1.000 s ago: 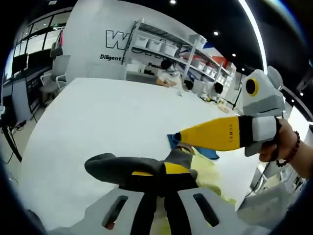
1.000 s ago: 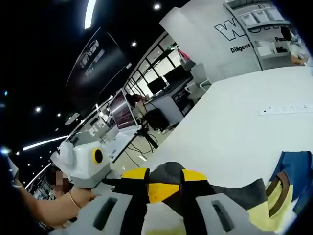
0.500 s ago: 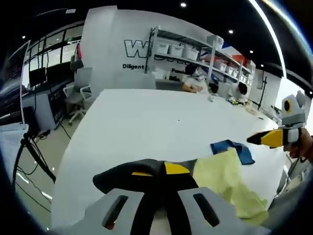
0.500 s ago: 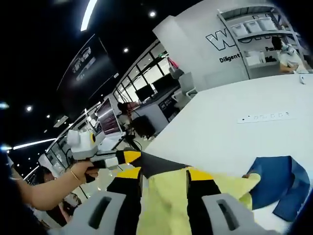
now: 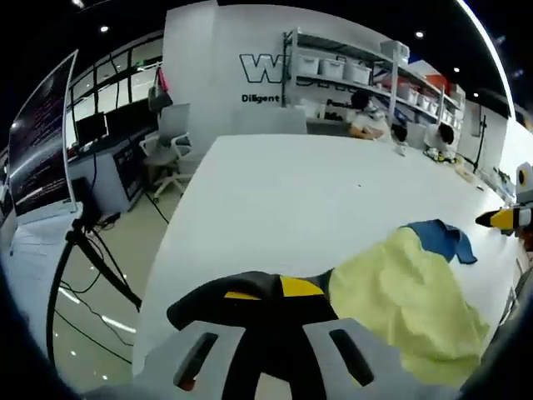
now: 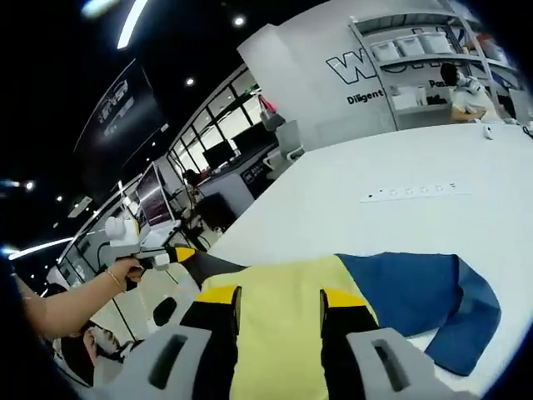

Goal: Fold the garment on the visible template until the final outline fits inside the template.

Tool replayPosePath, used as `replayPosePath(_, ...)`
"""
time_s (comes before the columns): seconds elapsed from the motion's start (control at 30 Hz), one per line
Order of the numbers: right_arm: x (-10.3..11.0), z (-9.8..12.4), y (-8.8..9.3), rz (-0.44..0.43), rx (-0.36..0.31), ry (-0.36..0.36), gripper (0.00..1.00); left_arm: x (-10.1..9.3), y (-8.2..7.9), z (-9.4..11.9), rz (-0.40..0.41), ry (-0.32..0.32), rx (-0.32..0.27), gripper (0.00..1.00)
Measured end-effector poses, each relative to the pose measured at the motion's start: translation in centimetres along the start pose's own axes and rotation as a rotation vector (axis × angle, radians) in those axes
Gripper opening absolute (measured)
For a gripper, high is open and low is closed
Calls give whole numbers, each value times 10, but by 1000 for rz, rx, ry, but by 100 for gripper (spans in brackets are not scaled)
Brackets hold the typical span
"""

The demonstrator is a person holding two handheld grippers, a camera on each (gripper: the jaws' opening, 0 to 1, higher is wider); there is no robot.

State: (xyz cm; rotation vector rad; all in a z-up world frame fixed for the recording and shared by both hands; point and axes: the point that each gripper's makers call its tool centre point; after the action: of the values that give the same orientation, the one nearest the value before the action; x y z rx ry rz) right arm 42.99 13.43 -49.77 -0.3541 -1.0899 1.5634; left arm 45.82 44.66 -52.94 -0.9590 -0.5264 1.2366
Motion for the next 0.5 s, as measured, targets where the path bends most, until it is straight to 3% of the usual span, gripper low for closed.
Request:
replayPosePath(0.1, -10, -3, 5, 11, 12, 29, 33, 5, -4, -1, 30, 6, -26, 1)
replayPosePath(0.17, -17, -7, 8, 17, 20, 51, 34, 7, -2, -4, 42, -5, -13, 2)
replayPosePath(0.23, -21, -9, 10, 8, 29, 58, 34, 12, 0, -2, 14, -48, 12, 9)
replayPosePath(0.3, -24, -11, 11, 10, 32, 67, 34, 12, -5, 0, 15, -56, -9, 27)
replayPosePath(0.37, -26, -13, 9, 13, 29, 69, 35, 11, -16, 1, 35, -49, -54, 37)
replayPosePath(0.47, -29, -16, 4, 21, 15, 71, 37, 8, -27, 1, 7, -44, -73, 37)
replayPosePath(0.5, -30, -17, 3, 22, 11, 69, 38, 1, -32, -3, -9, -9, -83, 37)
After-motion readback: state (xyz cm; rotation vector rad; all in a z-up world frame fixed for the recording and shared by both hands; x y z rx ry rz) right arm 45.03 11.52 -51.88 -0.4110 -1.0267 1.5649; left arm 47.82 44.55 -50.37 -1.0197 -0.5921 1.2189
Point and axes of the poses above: the point that each gripper's makers call its tool centre point, and the gripper's own axes: z roughly backward along the fingers, x roughly to its left, y roughly out of its underside, and after that the axes turned 15 degrees about y, right-handed
